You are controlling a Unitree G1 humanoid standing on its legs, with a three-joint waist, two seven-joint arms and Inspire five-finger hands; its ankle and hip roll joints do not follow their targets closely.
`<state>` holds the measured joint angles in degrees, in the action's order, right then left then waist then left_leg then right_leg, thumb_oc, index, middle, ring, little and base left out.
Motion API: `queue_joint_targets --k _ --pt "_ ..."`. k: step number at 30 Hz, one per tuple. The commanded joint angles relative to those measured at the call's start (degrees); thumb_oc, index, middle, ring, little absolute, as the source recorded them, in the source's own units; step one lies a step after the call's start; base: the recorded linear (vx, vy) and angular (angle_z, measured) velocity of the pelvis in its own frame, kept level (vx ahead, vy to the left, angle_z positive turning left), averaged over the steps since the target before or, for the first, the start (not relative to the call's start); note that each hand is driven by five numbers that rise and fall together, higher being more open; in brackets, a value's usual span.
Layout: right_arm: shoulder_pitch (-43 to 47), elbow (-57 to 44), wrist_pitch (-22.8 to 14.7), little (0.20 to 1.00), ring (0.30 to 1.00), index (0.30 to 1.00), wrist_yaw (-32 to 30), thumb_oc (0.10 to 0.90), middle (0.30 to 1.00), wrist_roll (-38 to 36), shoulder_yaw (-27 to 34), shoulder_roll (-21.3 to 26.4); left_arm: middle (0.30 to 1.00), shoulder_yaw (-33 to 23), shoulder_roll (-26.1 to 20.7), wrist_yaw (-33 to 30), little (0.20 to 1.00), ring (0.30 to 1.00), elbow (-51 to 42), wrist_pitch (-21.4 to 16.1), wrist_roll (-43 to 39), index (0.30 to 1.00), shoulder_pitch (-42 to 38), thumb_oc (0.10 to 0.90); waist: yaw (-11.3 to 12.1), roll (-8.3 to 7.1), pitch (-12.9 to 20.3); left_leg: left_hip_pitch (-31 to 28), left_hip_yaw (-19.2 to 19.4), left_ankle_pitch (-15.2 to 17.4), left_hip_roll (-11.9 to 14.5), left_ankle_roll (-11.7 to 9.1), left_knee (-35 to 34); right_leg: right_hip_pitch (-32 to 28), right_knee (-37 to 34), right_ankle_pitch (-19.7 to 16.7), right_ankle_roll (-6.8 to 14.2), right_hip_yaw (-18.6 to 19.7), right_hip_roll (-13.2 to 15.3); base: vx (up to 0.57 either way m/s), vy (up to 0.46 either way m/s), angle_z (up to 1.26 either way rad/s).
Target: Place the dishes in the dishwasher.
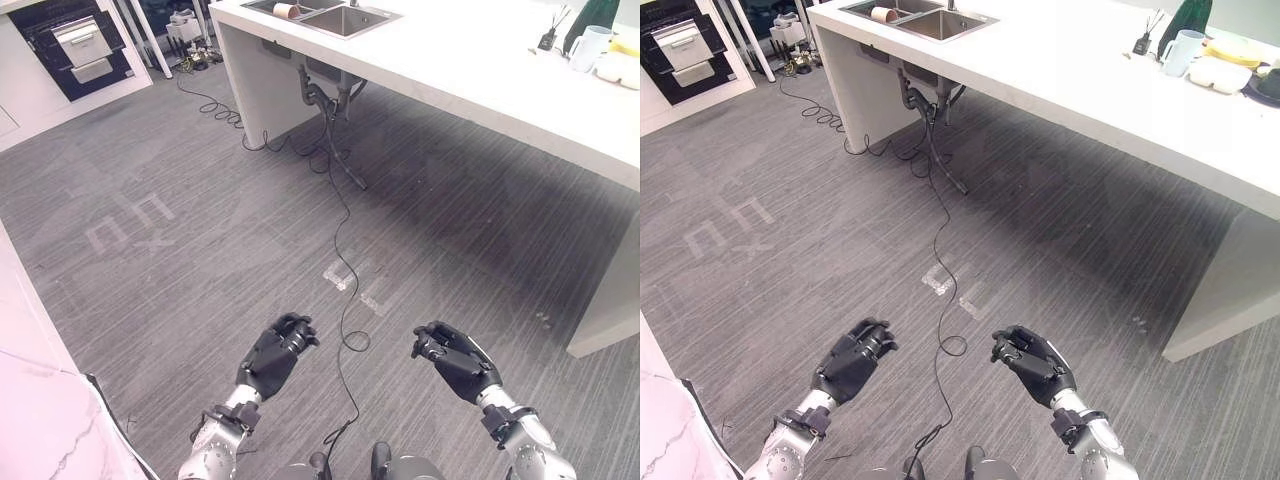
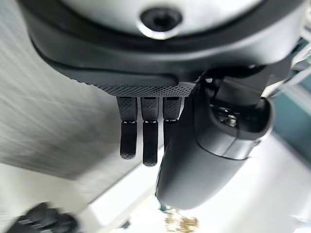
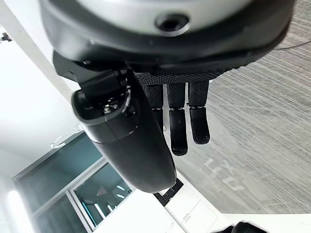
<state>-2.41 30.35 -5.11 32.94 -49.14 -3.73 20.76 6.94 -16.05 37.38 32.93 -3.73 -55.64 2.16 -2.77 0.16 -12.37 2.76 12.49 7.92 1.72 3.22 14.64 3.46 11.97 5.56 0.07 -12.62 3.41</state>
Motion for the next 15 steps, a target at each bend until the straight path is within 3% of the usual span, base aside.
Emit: queue_joint_targets --k 1,4,6,8,15 --pt "1.00 -0.68 -1.23 0.900 0.900 0.900 1.35 0.800 0.900 1.48 -1.47 1.54 0.900 1.59 -1.33 6.53 0.900 0.900 0.48 5.51 1.86 0.900 -1.18 0.800 0.77 0.34 3.67 3.73 -1.97 4.43 3.24 -5.87 2.55 -1.39 5.22 7.46 6.05 -3.31 4.82 0.00 0.000 0.00" --pt "0.85 3.21 -1.32 0.900 0.900 0.900 2.21 0.800 0.900 1.38 -2.67 1.03 0.900 2.15 -0.21 9.00 0.900 0.900 6.63 8.08 1.67 0.900 -0.28 0.800 0.88 0.42 3.56 3.90 -2.05 4.42 3.26 -5.89 2.55 -1.41 5.22 7.52 6.14 -3.50 4.97 0.04 -0.047 0.02" --pt "0.32 5.36 -1.63 0.900 0.900 0.900 1.16 0.800 0.900 2.13 -3.16 -0.01 0.900 1.94 0.62 7.43 0.900 0.900 10.10 8.70 3.37 0.900 0.26 0.800 0.94 0.39 3.46 4.05 -1.93 4.43 3.40 -5.93 2.55 -1.45 5.22 7.62 6.17 -3.84 5.11 0.03 -0.062 0.01" --pt "0.37 7.11 -2.58 0.900 0.900 0.900 -0.05 0.800 0.900 3.12 -3.56 -0.47 0.900 1.63 1.00 6.01 0.900 0.900 13.08 7.60 4.60 0.900 0.02 0.800 0.91 0.38 3.22 4.16 -1.67 4.42 3.62 -6.00 2.55 -1.42 5.22 7.70 6.09 -4.11 5.15 0.01 -0.053 0.02" --pt "1.18 13.71 -5.09 0.900 0.900 0.900 -2.08 0.800 0.900 5.47 -4.19 -0.70 0.900 1.85 -0.16 -7.63 0.900 0.900 23.01 1.08 24.65 0.900 -1.49 0.800 0.56 0.88 2.42 3.86 -0.86 4.19 4.76 -6.53 2.55 -1.78 5.22 8.61 5.53 -4.76 4.58 0.02 -0.068 0.00"
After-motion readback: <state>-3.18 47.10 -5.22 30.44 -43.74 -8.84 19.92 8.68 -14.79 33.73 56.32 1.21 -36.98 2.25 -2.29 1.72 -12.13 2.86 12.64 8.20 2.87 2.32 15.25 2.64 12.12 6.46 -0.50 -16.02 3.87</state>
